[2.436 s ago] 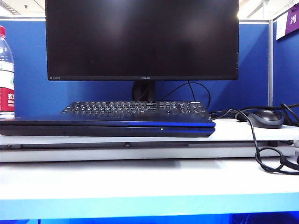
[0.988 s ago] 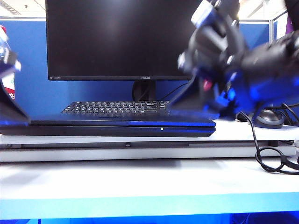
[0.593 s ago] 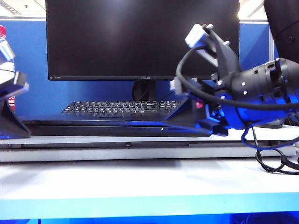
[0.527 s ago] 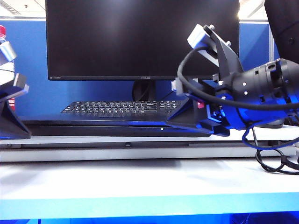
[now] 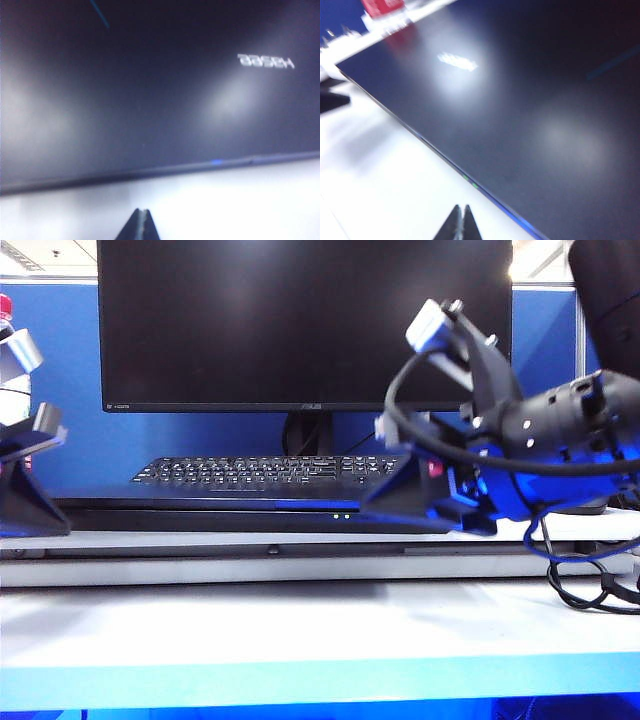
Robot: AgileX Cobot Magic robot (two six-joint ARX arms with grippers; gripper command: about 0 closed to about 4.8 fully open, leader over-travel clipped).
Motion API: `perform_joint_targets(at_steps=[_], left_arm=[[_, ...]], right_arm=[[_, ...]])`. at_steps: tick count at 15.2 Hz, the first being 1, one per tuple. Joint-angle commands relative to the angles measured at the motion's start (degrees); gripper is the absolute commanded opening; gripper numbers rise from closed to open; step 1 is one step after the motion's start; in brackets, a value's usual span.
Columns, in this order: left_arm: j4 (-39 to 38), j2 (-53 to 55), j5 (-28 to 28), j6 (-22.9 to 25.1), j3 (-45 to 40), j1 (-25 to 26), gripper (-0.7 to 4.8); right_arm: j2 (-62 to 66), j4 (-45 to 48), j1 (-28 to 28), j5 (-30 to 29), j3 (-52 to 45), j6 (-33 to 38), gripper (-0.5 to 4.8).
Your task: Open the lid of the black laptop.
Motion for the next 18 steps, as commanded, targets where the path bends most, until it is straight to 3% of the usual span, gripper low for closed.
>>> perform_joint_targets(at_steps=[1,18], left_arm=[[0.90,0.13,0.24,1.29,0.17,-0.02,-0.05],[1.70,0.13,-0.04,1.53,0.17,0.00,-0.04]], right_arm=[[-0.15,-0.52,0.00,-0.24,0.81,-0.02,-0.04],[-0.15,-4.68,-2.10,1.66,3.19,-1.73,-0.04]])
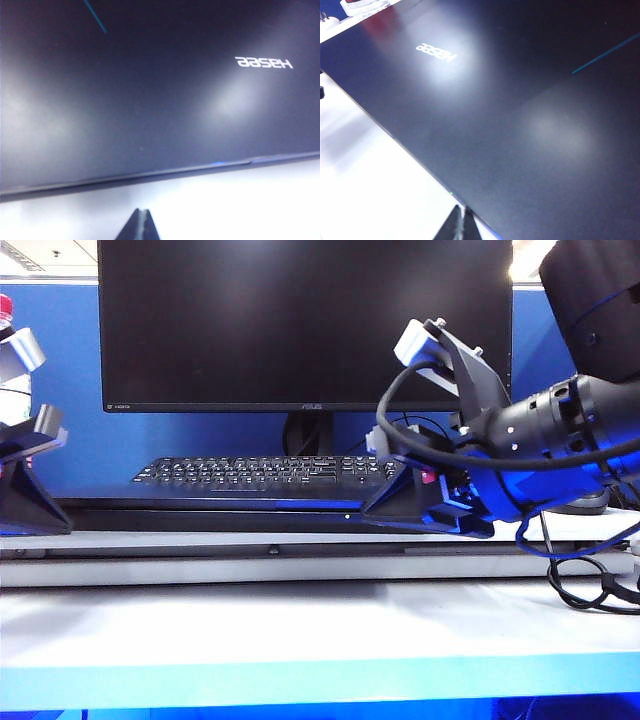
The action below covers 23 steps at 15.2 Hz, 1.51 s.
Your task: Open the lid of the black laptop.
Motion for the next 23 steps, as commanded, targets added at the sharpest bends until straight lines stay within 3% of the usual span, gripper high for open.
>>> perform_joint_targets(at_steps=[1,5,13,23], left_arm=[[1.55,-0.04,-0.44,0.66,0.20,-0.02,-0.04],[5.01,-0.04,3.89,2.75,0.20,-0.02,-0.05],[4.90,2.45,3.74,3.61,0.79,1.62,-0.05],[6.36,5.44,10.36,4.22,2.23,3.32,-0.05]], right_arm=[[-0.22,1.22,-0.61,0.74,0.24,-0.15,-0.04],[-0.22,1.20,-0.61,0.74,0.24,-0.15,-0.04],[-0.22,1.22,-0.61,0.55,0.24,-0.15,-0.04],[-0.22,1.18,-0.61,0.52,0.24,-0.15,-0.04]])
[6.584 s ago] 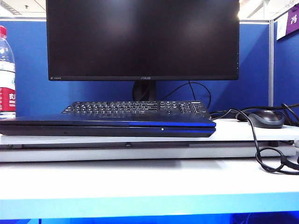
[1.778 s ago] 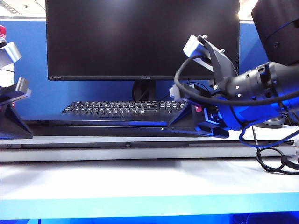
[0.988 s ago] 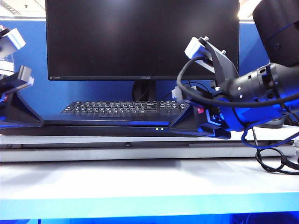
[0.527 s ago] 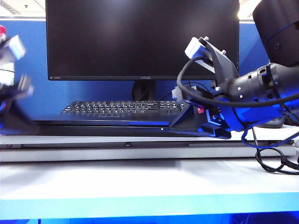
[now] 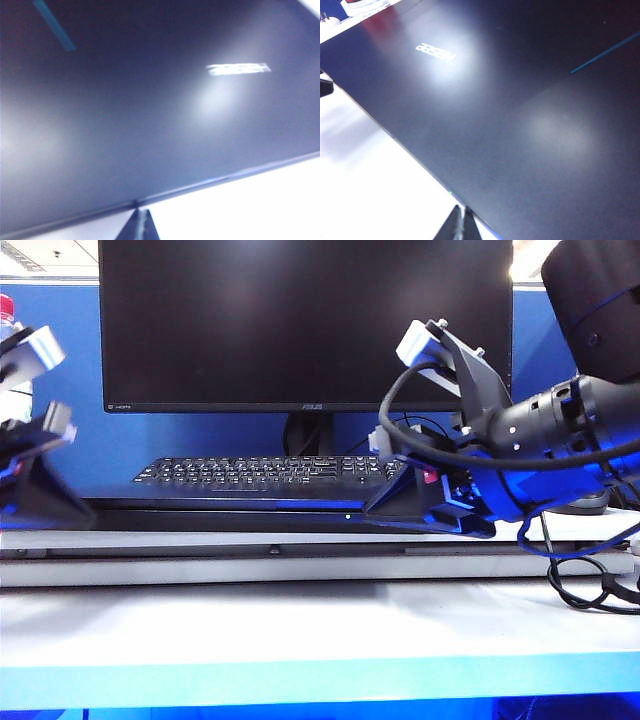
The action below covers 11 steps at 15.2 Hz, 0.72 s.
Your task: Open the lid of the black laptop.
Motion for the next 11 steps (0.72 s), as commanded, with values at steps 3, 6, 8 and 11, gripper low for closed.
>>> perform_joint_targets(at_steps=[3,6,8,11], left_arm=[[1.38,-0.11,1.73,0.20,0.42,0.00,-0.05],[2.47,-0.11,1.36,0.22,0.42,0.00,-0.05],[2.93,-0.11,-0.02,0.26,0.44,0.02,-0.05],[2.93,-0.11,-0.28,0.66,0.44,0.02,-0.05]], right_arm=[[-0.20,1.16,-0.20,0.74,0.22,-0.15,-0.04],[-0.20,1.16,-0.20,0.74,0.22,-0.13,-0.04],[-0.20,1.14,-0.20,0.77,0.22,-0.13,-0.04],[-0.17,0.98,-0.20,0.81,0.22,-0.15,-0.04]])
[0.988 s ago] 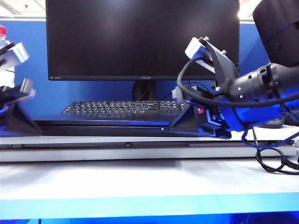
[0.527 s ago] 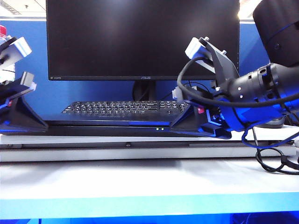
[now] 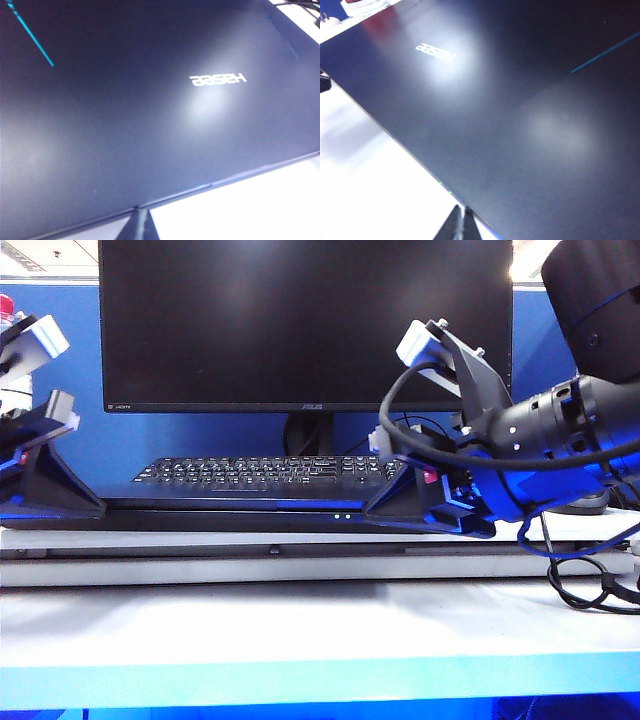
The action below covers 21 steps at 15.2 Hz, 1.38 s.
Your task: Open the lid of the black laptop.
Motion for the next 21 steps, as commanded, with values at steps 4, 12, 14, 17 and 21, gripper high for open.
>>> perform_joint_targets(at_steps=[4,12,14,17,21], left_arm=[[4.17,-0.11,-2.60,0.90,0.33,0.04,-0.04],[4.94,-0.11,-3.67,2.38,0.72,0.09,-0.05],[4.96,-0.11,-3.63,2.47,1.79,0.09,-0.05],[4.87,-0.11,-3.61,3.50,3.65,0.09,-0.05],[4.61,-0.11,-3.85,4.11,5.40,0.17,-0.04]], right_arm=[[-0.20,1.46,-0.66,1.03,0.26,-0.15,-0.04],[-0.20,5.60,-0.90,1.27,1.62,-0.17,-0.04],[-0.20,5.84,-0.90,2.25,1.68,-0.17,-0.04],[-0.20,5.99,-0.90,2.73,2.34,-0.20,-0.04],[-0.20,6.12,-0.90,2.73,4.61,-1.05,-0.04]])
